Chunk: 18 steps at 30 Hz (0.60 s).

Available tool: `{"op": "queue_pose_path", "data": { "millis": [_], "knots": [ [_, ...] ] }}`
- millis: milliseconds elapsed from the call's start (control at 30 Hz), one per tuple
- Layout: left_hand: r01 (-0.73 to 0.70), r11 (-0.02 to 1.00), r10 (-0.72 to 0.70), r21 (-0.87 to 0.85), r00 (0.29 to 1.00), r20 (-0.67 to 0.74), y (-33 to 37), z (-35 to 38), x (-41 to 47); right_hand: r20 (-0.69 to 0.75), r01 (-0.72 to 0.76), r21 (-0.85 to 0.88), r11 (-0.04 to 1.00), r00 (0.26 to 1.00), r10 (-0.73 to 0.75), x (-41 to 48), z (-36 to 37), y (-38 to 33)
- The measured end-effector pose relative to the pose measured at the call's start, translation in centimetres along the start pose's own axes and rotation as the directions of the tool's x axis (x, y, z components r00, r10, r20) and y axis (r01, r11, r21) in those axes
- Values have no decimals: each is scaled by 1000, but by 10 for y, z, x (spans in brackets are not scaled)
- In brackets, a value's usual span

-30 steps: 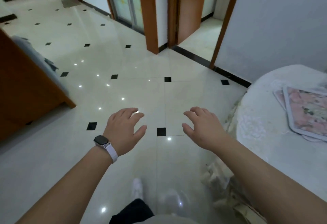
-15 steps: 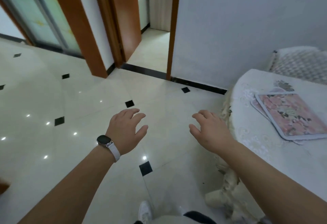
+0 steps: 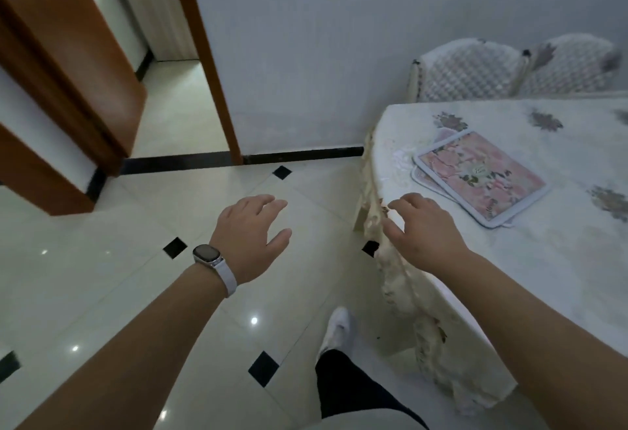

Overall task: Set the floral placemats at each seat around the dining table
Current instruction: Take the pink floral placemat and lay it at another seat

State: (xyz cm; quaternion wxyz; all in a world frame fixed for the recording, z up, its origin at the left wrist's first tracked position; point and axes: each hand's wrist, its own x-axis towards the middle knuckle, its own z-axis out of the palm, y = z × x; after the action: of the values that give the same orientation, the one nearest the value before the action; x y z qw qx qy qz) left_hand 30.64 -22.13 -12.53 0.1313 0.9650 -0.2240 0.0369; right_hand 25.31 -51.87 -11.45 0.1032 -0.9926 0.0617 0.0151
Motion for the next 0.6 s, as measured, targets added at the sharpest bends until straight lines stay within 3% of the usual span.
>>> {"op": "queue_pose_path", "data": {
  "millis": [167, 367, 600],
  "knots": [
    [-49, 999, 49, 0, 997, 56, 10, 19, 91, 25, -73, 98, 992, 997, 71, 69, 26, 26],
    [-150, 988, 141, 24, 964, 226, 24, 55, 197, 122, -255, 188, 949, 964, 235, 144, 41, 94],
    [-279, 959, 283, -56, 920, 270, 81, 91, 309, 161, -387, 189, 903, 919, 360, 178, 39, 160]
  ]
}}
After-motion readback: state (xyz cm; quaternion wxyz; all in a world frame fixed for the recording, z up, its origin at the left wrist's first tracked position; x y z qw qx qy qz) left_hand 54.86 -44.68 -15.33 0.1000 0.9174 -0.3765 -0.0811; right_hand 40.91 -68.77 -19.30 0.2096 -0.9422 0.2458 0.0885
